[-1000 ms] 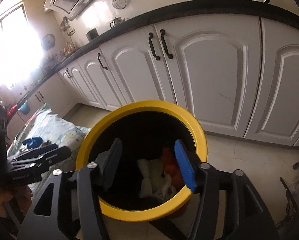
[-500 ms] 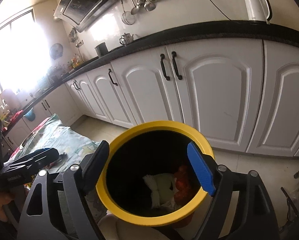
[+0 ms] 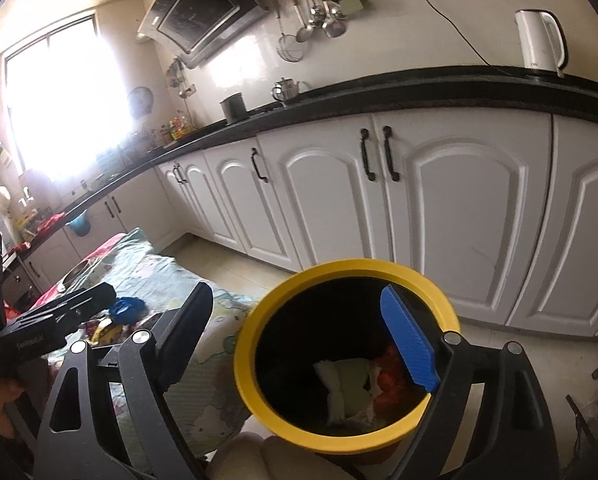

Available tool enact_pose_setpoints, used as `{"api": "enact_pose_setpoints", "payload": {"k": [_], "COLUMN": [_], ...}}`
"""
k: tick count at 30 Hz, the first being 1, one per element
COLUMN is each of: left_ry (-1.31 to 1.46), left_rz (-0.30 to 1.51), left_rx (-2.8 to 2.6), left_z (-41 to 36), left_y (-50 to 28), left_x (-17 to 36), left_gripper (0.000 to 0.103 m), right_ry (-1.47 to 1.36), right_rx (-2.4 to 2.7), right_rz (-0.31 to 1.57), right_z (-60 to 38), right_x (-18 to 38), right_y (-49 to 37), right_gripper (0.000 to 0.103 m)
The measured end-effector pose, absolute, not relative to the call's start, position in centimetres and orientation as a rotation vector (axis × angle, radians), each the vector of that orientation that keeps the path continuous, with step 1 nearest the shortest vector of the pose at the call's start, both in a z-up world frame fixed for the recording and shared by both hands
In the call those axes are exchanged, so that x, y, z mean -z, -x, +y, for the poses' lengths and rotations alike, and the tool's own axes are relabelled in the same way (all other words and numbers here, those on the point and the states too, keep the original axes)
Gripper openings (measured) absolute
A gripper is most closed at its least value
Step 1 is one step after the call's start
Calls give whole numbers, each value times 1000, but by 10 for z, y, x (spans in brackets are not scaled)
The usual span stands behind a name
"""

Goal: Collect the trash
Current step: 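Move both open tools back toward the red can and candy wrappers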

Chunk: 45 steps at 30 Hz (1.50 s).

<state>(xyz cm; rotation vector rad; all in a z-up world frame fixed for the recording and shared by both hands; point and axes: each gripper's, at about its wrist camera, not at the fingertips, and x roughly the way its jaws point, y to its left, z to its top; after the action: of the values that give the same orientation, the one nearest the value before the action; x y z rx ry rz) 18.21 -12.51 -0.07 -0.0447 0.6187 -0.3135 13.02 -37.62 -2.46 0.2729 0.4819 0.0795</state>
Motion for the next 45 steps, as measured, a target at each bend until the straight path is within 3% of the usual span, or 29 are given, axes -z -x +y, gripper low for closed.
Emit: {"api": "enact_pose_setpoints", "payload": {"k": [24,45], "left_ry": [115,170], "left_rz": [472,533], "left_rx": [83,-74], "left_z": [-1,110], "left_y": [-144,-126], "left_x": [-27,-11], "left_gripper": [92,92], "right_ry": [-161,-7], "right_rx": [-280,-512], "right_rz": [425,550], "right_z": [-264,-129], "right_x": [-5,25], "right_y": [-131,-149], "right_gripper": [89,91]}}
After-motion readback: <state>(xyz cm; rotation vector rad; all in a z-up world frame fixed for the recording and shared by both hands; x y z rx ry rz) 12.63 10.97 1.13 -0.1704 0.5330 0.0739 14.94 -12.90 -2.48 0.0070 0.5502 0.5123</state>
